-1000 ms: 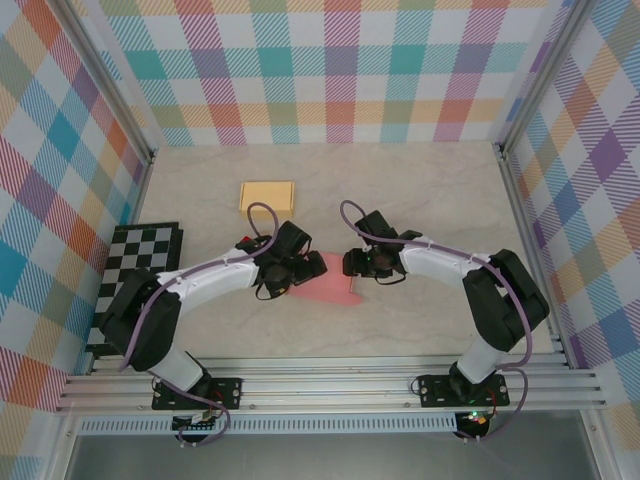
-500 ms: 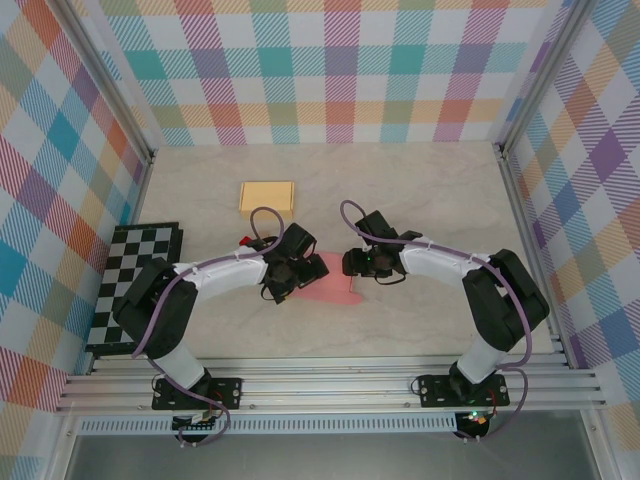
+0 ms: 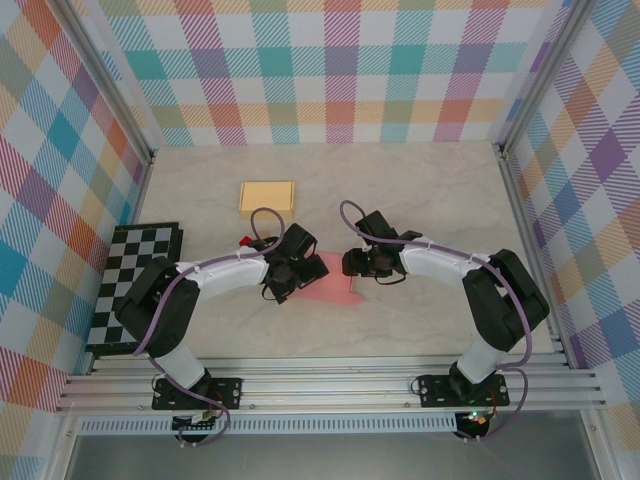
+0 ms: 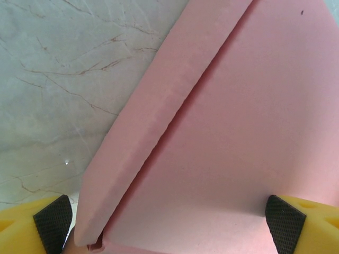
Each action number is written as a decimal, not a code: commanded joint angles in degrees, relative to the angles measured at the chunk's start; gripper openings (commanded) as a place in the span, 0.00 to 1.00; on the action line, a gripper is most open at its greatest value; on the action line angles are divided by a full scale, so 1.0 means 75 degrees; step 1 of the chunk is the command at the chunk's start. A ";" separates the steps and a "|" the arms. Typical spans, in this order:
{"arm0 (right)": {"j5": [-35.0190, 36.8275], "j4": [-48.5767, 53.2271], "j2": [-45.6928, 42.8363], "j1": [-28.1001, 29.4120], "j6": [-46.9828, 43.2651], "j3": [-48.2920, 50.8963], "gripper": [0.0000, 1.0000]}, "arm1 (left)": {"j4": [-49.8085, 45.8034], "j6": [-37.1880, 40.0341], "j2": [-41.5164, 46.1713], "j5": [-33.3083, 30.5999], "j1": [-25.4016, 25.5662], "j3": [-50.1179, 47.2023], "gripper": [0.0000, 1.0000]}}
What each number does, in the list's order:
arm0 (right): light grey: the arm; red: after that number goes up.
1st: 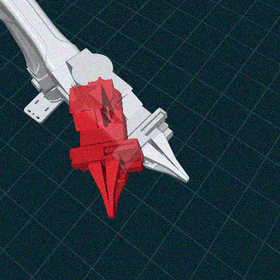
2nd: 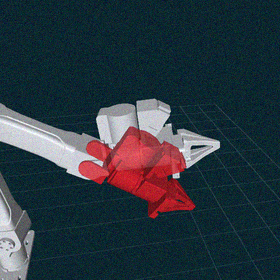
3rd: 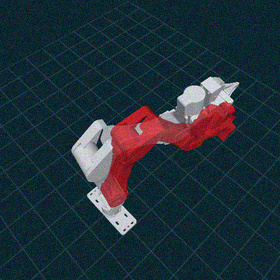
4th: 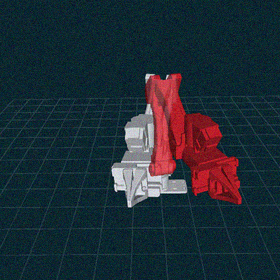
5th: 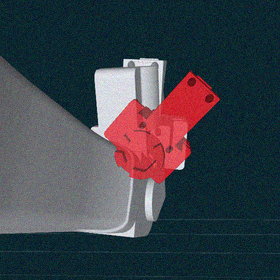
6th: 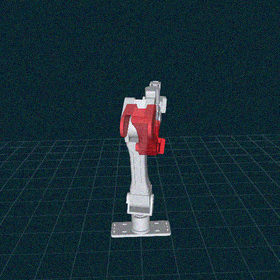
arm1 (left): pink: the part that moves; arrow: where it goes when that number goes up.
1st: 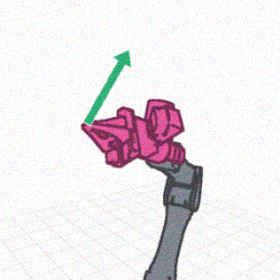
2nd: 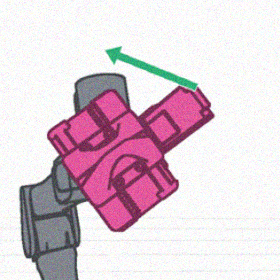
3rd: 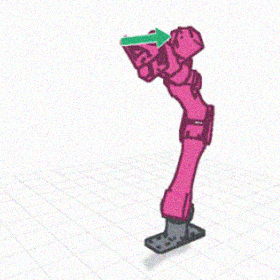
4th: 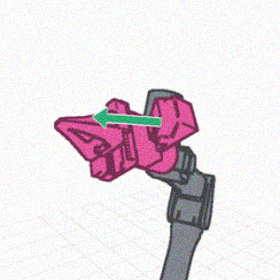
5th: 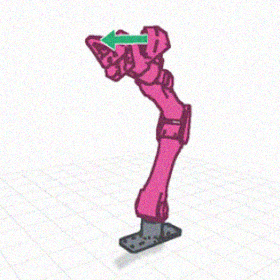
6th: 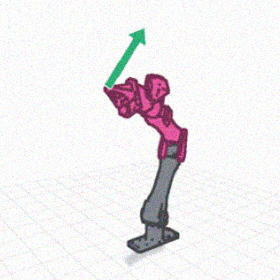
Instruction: Fold the paper box
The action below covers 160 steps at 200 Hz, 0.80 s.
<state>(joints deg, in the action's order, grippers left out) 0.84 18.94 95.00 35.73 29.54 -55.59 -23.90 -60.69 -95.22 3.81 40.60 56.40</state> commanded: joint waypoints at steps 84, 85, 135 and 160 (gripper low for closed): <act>-0.0011 0.1441 -0.1259 0.0006 0.0714 -0.0088 0.59 | 0.0046 -0.0087 -0.0385 -0.0369 0.0100 -0.0356 0.96; -0.0021 0.1462 -0.1280 0.0006 0.0732 -0.0082 0.59 | 0.0046 -0.0088 -0.0377 -0.0368 0.0103 -0.0358 0.96; -0.1274 0.1976 -0.1624 0.0060 0.2083 0.0231 0.58 | 0.0046 -0.0091 -0.0373 -0.0379 0.0105 -0.0337 0.96; -0.1605 0.1366 -0.1859 0.0379 0.2587 0.0721 0.57 | 0.0034 -0.0082 -0.0376 -0.0369 0.0106 -0.0317 0.95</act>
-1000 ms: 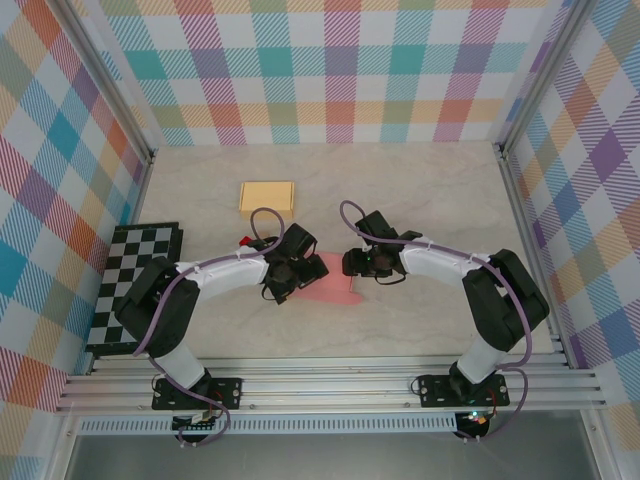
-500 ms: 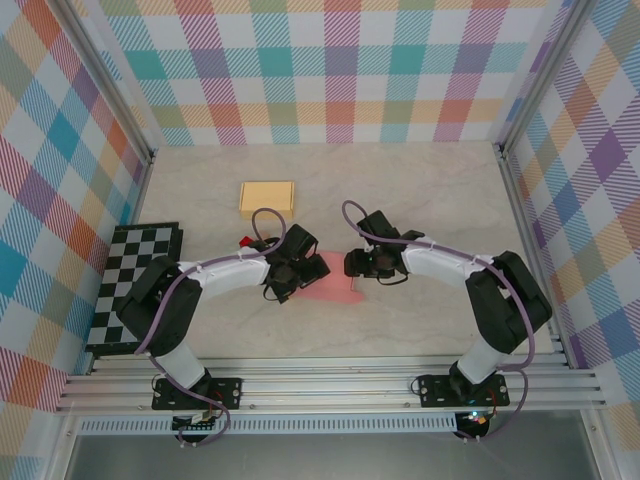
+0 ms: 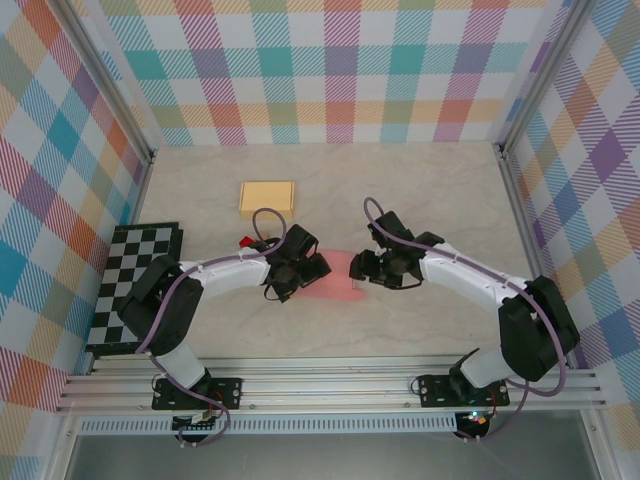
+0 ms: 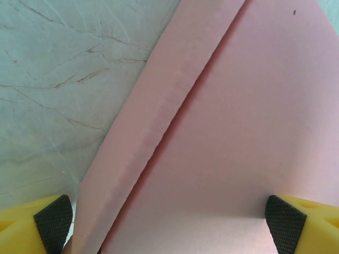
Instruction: Fold the paper box
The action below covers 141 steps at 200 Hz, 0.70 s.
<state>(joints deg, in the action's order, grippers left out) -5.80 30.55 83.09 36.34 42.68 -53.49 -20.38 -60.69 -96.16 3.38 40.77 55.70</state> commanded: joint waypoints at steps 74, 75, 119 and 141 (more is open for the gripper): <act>-0.0657 -0.0437 0.0106 0.0648 0.0767 0.0441 0.54 | -0.0528 -0.0081 -0.0233 -0.0373 0.0080 -0.0150 0.95; -0.0657 -0.0438 0.0109 0.0650 0.0767 0.0441 0.54 | -0.0529 -0.0079 -0.0233 -0.0371 0.0076 -0.0150 0.95; -0.0715 -0.0611 0.0242 0.0695 0.0720 0.0498 0.52 | -0.0548 -0.0082 -0.0230 -0.0386 0.0078 -0.0150 0.95; -0.0739 -0.0662 0.0259 0.0698 0.0694 0.0534 0.50 | -0.0540 -0.0100 -0.0233 -0.0397 0.0081 -0.0167 0.95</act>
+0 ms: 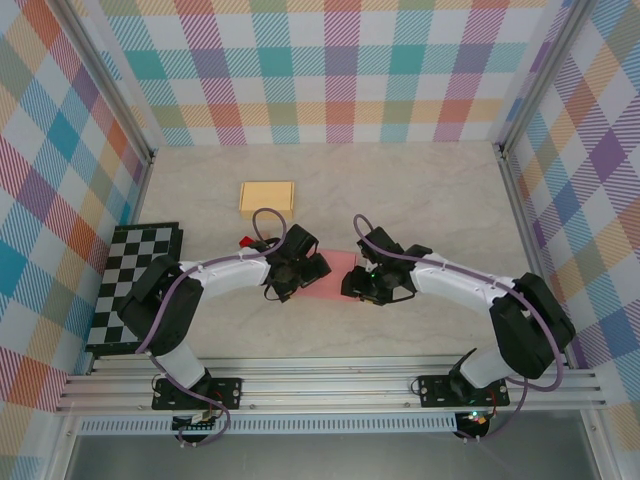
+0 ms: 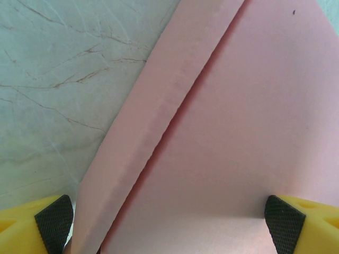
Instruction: Fold the paper box
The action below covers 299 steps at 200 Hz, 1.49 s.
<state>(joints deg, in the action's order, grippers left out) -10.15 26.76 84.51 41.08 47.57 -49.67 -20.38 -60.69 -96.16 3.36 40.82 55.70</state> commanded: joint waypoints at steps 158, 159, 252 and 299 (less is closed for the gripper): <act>-0.0193 -0.0706 0.0332 0.0230 -0.0327 0.0107 0.38 | -0.0408 -0.0159 -0.0304 -0.0342 0.0077 -0.0298 0.95; -0.0176 -0.0702 0.0333 0.0230 -0.0329 0.0107 0.38 | -0.0410 -0.0159 -0.0304 -0.0348 0.0071 -0.0300 0.95; 0.0239 -0.0814 0.0345 0.0234 -0.0944 0.0317 0.33 | -0.0388 -0.0159 -0.0315 -0.0404 0.0068 -0.0378 0.95; 0.0360 -0.1110 0.0334 0.0240 -0.1313 0.0467 0.32 | -0.0361 -0.0167 -0.0320 -0.0403 0.0068 -0.0428 0.94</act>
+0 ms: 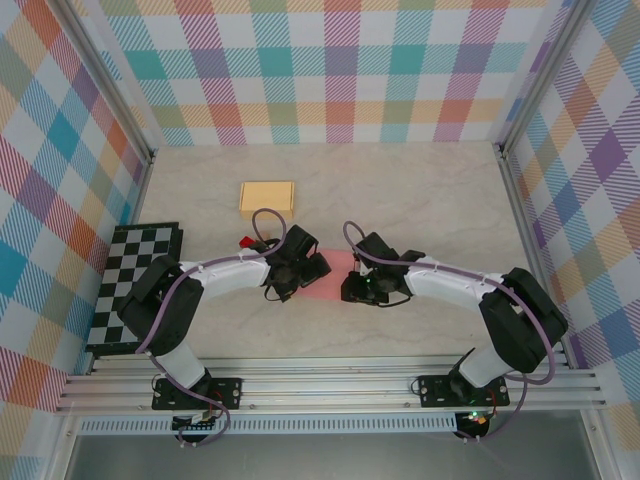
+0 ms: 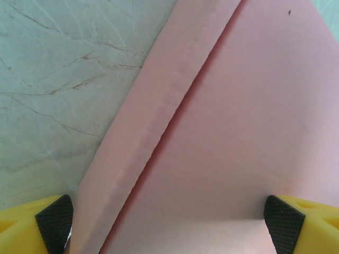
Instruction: Fold the paper box
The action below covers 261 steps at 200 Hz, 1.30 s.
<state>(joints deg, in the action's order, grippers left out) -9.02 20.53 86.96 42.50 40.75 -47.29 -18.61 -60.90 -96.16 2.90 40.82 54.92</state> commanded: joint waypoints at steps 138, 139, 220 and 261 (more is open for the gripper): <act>0.0815 -0.0779 0.0148 0.0052 -0.1617 0.0556 0.29 | -0.0618 -0.0106 -0.0370 -0.0375 0.0077 -0.0358 0.94; 0.0815 -0.0792 0.0148 0.0052 -0.1627 0.0559 0.29 | -0.0621 -0.0106 -0.0378 -0.0380 0.0077 -0.0360 0.94; 0.1393 -0.1591 0.0115 0.0052 -0.2076 0.1284 0.30 | -0.0580 -0.0071 -0.0559 -0.0263 0.0074 -0.0317 0.93; 0.1947 -0.2115 -0.0096 0.0049 -0.2255 0.1605 0.30 | -0.0679 0.0045 -0.0618 -0.0247 0.0074 -0.0256 0.93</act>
<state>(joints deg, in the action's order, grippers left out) -0.38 4.38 86.15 42.87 25.71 -38.00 -16.69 -60.84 -96.77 2.50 40.82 54.61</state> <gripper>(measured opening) 0.298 0.930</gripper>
